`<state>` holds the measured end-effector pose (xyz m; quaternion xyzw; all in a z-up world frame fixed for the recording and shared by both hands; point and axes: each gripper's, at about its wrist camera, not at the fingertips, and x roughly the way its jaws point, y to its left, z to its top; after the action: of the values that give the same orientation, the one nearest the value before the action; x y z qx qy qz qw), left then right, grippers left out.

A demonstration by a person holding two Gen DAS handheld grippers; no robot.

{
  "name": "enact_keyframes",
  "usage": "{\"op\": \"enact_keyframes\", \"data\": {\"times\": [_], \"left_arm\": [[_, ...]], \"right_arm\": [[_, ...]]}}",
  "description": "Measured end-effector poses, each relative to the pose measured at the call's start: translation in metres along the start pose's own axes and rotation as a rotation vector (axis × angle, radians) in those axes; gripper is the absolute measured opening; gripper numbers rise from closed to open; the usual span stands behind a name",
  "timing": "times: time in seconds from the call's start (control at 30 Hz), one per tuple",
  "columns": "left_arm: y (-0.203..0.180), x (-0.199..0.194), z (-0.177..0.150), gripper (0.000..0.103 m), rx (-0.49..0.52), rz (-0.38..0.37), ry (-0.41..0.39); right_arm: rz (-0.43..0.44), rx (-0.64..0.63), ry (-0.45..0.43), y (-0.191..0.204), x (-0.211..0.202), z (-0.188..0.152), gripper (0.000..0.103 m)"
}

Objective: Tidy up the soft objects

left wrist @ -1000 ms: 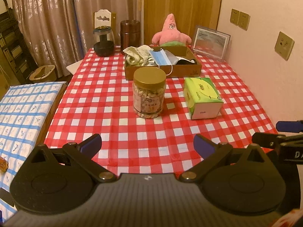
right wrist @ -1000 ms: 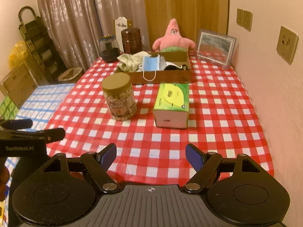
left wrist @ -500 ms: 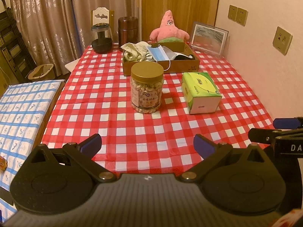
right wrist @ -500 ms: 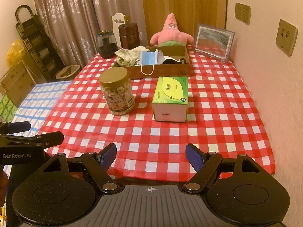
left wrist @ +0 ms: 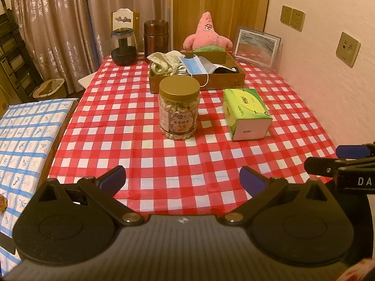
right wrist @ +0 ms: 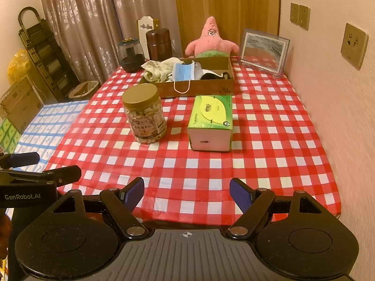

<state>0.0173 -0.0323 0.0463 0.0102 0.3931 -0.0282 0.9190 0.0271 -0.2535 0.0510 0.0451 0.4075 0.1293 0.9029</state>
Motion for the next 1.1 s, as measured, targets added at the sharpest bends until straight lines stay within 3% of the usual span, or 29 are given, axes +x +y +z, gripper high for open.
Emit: {"op": "enact_keyframes", "data": {"times": [1.1], "left_arm": [[-0.0018, 0.0011, 0.0008, 0.103, 0.000, -0.002, -0.002]], "right_arm": [[-0.011, -0.004, -0.003, -0.0045, 0.0021, 0.0039, 0.079]]}}
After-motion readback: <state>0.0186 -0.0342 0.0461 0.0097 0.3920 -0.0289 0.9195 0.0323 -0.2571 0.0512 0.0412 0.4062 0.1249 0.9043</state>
